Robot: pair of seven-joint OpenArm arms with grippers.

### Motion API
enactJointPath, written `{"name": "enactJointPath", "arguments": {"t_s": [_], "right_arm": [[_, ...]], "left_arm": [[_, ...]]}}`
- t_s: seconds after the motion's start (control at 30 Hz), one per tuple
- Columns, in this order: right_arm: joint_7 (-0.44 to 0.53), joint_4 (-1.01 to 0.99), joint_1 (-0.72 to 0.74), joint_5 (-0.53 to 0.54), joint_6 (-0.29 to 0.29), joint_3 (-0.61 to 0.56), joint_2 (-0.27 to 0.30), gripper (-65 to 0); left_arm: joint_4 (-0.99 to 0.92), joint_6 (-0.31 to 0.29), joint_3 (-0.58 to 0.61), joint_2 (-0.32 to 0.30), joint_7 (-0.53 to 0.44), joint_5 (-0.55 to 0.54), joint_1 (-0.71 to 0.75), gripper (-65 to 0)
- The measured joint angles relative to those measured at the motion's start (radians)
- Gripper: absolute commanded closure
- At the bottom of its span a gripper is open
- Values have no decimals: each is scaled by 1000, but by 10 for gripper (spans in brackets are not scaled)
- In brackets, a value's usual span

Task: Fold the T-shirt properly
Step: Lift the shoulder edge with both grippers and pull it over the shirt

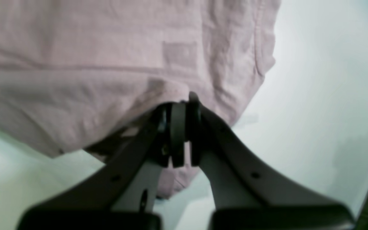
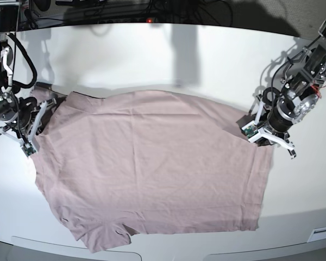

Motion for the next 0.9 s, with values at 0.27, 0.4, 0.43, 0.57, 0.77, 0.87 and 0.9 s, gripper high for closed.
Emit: {"name": "enactJointPath", "arguments": {"t_s": [0.27,0.4,0.43,0.57,0.77,0.87,0.9], "right_arm": [[-1,-111,123,-4,0,-71,-15,0],[0,-195,215,-2,-12,-138,-17,0],[2,-218,239,-3,-16,-152,-17,0],[4,-312,335,-3,-19,-186,-20,0],[5,-412,434,-11,-19,-191,-18,0],[8,-427,435,-29,-18,-191,-19,0],[8,-432,433,-30,-19,-191,-18,0]], "left_arm": [[0,3,0,3,24,2,-68,0],[0,7,0,4,32,2,-75,0],[0,7,0,4,32,2,-74,0],[0,14,0,4,32,2,-72,0],[0,71,0,4,31,1,-72,0],[0,71,0,4,32,1,-72,0],[0,70,0,4,32,1,-72,0]]}}
